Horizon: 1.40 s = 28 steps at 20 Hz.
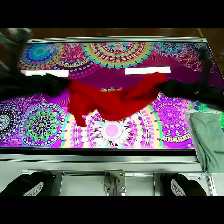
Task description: Fold the shirts.
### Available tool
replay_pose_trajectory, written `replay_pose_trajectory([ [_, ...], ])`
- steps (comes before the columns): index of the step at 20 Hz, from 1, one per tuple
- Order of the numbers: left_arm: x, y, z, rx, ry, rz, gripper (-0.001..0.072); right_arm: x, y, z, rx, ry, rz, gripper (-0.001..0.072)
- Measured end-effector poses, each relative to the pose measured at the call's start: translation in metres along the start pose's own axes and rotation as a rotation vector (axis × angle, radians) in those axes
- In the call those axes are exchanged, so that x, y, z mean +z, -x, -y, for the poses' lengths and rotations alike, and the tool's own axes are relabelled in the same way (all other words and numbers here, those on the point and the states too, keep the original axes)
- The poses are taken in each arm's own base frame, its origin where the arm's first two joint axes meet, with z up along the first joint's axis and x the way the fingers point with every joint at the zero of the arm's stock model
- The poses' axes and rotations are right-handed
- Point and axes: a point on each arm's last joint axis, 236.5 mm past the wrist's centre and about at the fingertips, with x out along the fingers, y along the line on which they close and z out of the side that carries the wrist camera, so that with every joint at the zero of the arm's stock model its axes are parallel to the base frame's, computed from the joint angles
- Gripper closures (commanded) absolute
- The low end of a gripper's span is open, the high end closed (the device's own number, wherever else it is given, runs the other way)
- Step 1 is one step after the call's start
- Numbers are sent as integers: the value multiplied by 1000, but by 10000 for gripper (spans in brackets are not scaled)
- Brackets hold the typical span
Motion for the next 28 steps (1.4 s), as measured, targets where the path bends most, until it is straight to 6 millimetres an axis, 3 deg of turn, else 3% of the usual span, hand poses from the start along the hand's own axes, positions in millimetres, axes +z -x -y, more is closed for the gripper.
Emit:
replay_pose_trajectory([
  [1, 40, 35, 11, 16, -63, 107, 670, 31, 28, -29, 10, 60, 101, 649],
  [3, 104, 109, 39, 48, -174, 311, 670, 74, 85, -86, 35, 149, 272, 649],
  [6, 143, 186, 73, 71, -271, 488, 670, 93, 148, -147, 83, 190, 421, 649],
  [9, 149, 219, 80, 127, -323, 534, 670, 70, 165, -168, 96, 157, 363, 649],
  [11, 146, 224, 66, 197, -317, 512, 670, 30, 155, -151, 30, 114, 183, 649],
  [13, 139, 220, 46, 265, -283, 471, 670, -18, 145, -120, -65, 36, -26, 649],
  [15, 129, 203, 24, 313, -250, 409, 670, -67, 134, -89, -134, -64, -227, 649],
  [17, 112, 171, -3, 342, -210, 315, 670, -110, 118, -69, -153, -162, -389, 649],
  [20, 64, 99, -42, 333, -122, 116, 670, -185, 83, -43, -158, -291, -642, 649],
  [23, -8, 13, -73, 269, 19, -117, 670, -254, 39, -27, -154, -405, -791, 649],
  [25, -50, -39, -80, 194, 146, -226, 670, -282, 9, -27, -125, -487, -810, 649],
  [28, -86, -109, -94, 116, 308, -279, 669, -287, -37, -12, -132, -594, -708, 649],
])
